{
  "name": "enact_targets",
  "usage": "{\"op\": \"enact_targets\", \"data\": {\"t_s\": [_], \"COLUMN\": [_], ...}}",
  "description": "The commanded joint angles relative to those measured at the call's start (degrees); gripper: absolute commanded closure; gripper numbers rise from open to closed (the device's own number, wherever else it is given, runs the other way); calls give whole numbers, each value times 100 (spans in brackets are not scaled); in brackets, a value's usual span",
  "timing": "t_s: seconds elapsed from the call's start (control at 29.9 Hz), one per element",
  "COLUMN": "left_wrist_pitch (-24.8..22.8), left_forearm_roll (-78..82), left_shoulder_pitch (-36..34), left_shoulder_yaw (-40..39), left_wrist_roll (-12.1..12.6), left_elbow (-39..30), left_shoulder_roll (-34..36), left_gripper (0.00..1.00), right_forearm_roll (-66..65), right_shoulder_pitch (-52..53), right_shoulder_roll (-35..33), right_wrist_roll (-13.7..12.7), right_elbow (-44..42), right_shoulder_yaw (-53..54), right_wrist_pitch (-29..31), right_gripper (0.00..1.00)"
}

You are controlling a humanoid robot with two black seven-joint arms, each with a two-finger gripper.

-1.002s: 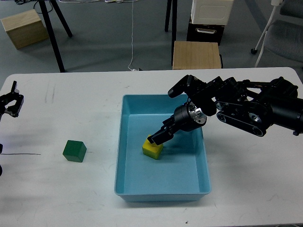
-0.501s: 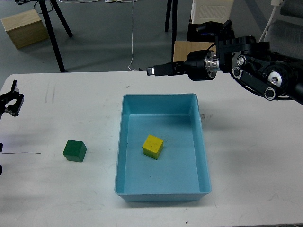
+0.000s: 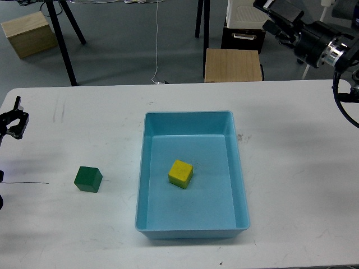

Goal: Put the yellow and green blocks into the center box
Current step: 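Withdraw the right gripper up and back to its side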

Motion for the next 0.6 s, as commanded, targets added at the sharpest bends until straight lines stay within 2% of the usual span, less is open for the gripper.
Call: {"op": "enact_targets", "data": {"t_s": [0.0,0.13,0.23,0.57], "left_wrist_pitch": [0,0,0,0], "left_forearm_roll": [-1,-1,-1,-9], "left_shoulder_pitch": [9,18,18,36], "left_shoulder_yaw": [9,26,35,44], "left_wrist_roll": [0,0,0,0], "left_elbow": [0,0,0,0], "left_shoulder_roll": [0,0,0,8], "left_gripper": [0,0,0,0], "right_forearm_roll": [1893,4178,5366,7705], "right_shoulder_pitch": [-469,-987,-1383,-2323], "right_shoulder_roll": [-418,-840,-963,-814], "right_wrist_roll": [0,0,0,0], "right_elbow": [98,344,564,1179], "right_shoulder_yaw": [165,182,200,779], "right_wrist_pitch": [-174,-157,-165,-17], "right_gripper": [1,1,1,1]}}
